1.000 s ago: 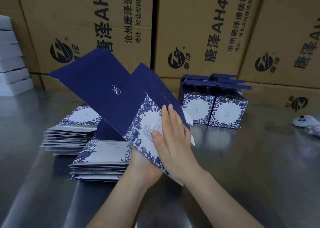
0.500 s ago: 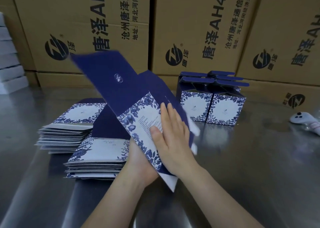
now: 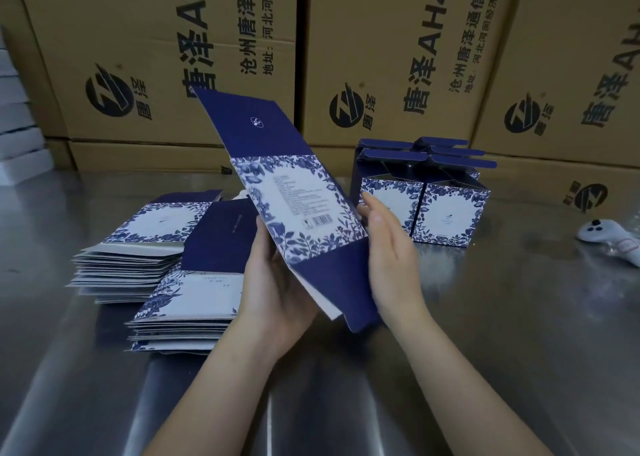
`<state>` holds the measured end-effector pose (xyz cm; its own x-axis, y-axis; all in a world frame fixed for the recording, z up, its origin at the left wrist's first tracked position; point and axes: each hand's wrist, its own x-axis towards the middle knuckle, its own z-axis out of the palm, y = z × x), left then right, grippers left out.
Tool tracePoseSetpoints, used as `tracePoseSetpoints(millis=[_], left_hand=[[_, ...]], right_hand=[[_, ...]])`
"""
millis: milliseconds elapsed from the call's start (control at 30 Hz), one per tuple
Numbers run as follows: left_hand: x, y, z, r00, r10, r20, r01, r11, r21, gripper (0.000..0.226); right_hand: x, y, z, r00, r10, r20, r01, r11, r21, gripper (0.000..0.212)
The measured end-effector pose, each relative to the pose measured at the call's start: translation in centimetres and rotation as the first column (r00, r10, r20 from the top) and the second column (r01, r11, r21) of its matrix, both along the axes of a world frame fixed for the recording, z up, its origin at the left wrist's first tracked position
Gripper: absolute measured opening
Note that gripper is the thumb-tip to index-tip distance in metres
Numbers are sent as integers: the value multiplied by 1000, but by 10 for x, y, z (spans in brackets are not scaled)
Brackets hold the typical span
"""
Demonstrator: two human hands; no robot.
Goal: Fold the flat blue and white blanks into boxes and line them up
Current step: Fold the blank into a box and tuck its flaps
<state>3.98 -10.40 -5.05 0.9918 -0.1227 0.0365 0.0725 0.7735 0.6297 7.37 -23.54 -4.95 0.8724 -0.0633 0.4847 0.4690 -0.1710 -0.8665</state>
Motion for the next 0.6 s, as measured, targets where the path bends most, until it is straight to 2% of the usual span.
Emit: tracePoseSetpoints(millis=[167, 300, 400, 467, 600], left_hand=[[3, 6, -3, 997, 78, 9, -78, 988, 131, 60], [3, 4, -5, 995, 82, 53, -91, 978, 188, 33], [2, 2, -7, 984, 61, 166, -105, 957, 271, 52], [1, 1, -8, 970, 42, 238, -129, 923, 363, 57], [-2, -2, -11, 957, 65, 282, -197, 861, 469, 95]], right_hand=[[5, -7, 5, 995, 71, -71, -52, 969, 241, 41], [5, -11, 14, 976, 142, -167, -55, 896, 440, 35], [5, -17, 17, 959, 189, -212, -58, 861, 505, 39], [5, -18, 16, 958, 188, -217, -58, 868, 494, 43], [4, -18, 15, 960, 204, -190, -77, 849, 522, 49]])
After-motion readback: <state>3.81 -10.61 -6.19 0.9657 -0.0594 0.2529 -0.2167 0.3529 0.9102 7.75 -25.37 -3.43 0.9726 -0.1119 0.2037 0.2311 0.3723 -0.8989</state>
